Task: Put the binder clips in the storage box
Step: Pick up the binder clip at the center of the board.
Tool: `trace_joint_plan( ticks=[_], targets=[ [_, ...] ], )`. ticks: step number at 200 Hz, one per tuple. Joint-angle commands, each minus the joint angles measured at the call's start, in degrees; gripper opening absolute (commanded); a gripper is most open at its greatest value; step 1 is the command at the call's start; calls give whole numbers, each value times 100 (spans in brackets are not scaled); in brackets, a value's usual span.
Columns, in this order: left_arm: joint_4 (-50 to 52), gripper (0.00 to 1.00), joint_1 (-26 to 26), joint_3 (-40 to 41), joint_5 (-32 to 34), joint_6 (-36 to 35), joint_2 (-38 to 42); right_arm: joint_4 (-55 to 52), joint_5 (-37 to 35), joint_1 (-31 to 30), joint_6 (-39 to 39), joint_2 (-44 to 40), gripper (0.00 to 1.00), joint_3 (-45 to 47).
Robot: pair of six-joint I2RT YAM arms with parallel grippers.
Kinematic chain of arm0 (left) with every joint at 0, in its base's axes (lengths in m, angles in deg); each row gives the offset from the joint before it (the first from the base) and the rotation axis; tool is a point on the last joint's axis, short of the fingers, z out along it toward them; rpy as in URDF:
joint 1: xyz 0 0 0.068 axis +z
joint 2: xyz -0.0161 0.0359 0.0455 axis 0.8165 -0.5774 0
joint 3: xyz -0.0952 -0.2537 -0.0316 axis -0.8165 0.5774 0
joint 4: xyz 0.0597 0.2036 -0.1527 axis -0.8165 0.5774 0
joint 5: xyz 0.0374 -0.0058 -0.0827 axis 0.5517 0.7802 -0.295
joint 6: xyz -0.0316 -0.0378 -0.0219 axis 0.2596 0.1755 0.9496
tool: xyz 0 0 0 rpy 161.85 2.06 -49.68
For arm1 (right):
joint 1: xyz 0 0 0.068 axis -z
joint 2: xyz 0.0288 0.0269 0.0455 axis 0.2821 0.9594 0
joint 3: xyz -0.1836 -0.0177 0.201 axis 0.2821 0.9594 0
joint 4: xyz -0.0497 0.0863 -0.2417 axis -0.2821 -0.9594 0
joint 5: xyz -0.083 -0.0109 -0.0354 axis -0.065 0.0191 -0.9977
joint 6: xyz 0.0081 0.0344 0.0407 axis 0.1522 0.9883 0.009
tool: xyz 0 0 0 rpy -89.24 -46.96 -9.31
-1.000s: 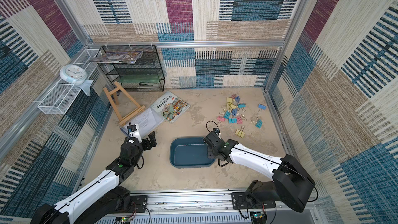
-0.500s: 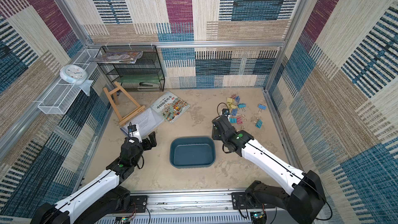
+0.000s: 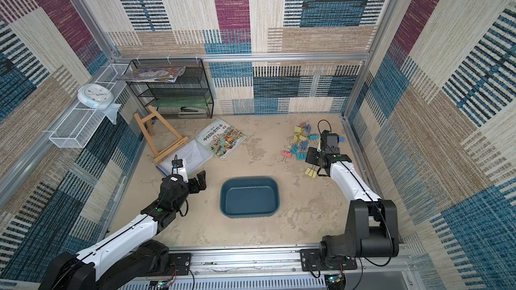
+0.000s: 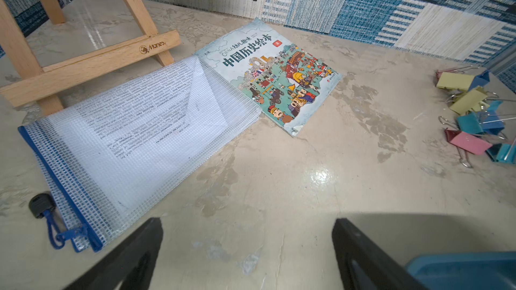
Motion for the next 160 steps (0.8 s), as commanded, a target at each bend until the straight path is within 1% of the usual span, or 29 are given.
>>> trace_joint_plan(
  ticks=[1,16,33,63,95,121,160],
  targets=[
    [-122,99,3,-31,-160,-95,-2,408,624,282,-82,184,62,97],
    [-124,99,4,-27,-156,-103,-12,662,1035,483,-41,291,59,247],
    [-126,99,7,-28,-144,-112,-13,867,1415,633,-79,425,52,353],
    [-121,99,6,-29,-150,-125,-11,1129,1768,746,-20,776,42,410],
    [-154,99,10,-22,-239,-160,-6,1295,1839,790,29,1058,38,475],
    [-244,99,4,-4,-383,-199,-21,1267,1889,799,49,1167,30,516],
    [-280,99,3,-5,-439,-200,-37,1385,1962,800,101,1028,18,778]
  ],
)
